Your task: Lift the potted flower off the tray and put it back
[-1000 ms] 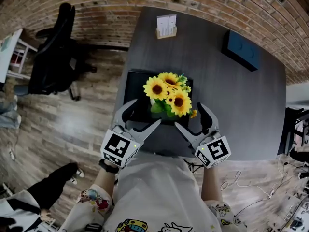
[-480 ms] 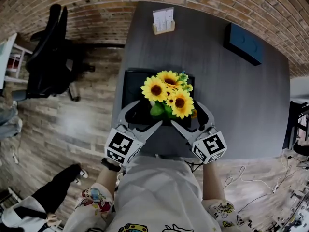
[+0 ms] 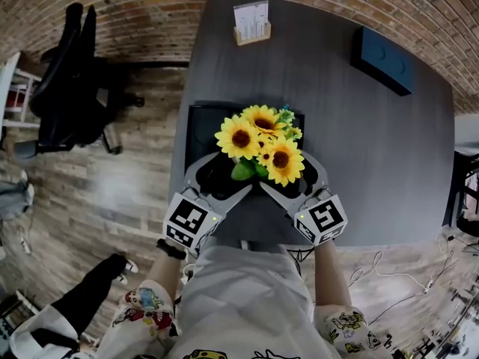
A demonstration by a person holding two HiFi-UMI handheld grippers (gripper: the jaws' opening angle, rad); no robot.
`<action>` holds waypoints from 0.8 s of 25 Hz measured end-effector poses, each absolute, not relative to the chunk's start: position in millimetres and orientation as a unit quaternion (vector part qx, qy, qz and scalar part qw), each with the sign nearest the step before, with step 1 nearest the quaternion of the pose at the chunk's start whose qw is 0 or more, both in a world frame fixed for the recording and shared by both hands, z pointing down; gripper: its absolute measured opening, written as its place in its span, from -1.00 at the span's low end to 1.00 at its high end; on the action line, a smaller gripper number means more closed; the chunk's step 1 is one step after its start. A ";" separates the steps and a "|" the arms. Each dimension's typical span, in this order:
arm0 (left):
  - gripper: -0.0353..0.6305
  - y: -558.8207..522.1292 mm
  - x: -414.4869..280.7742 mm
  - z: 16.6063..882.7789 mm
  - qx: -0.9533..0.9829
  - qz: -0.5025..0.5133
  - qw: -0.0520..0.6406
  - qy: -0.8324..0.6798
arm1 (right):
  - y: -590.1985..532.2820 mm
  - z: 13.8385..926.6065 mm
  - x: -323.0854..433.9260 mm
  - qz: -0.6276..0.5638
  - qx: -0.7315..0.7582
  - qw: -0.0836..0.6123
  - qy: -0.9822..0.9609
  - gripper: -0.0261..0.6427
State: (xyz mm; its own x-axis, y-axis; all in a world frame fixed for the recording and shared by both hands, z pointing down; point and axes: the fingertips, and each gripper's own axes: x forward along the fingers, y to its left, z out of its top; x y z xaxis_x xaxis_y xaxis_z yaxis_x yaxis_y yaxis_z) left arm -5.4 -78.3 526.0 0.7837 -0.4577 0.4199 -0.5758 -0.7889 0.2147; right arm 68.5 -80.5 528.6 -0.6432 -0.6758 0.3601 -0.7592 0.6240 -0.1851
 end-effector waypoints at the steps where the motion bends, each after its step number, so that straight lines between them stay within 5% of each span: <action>1: 0.26 -80.3 -4.2 527.4 0.930 0.176 0.166 -0.276 | -82.5 530.1 68.4 0.158 0.398 0.133 -0.894 0.40; 20: 0.24 -96.0 7.3 553.3 0.945 0.213 0.130 -0.211 | -94.1 555.3 57.6 0.149 0.347 0.173 -0.910 0.41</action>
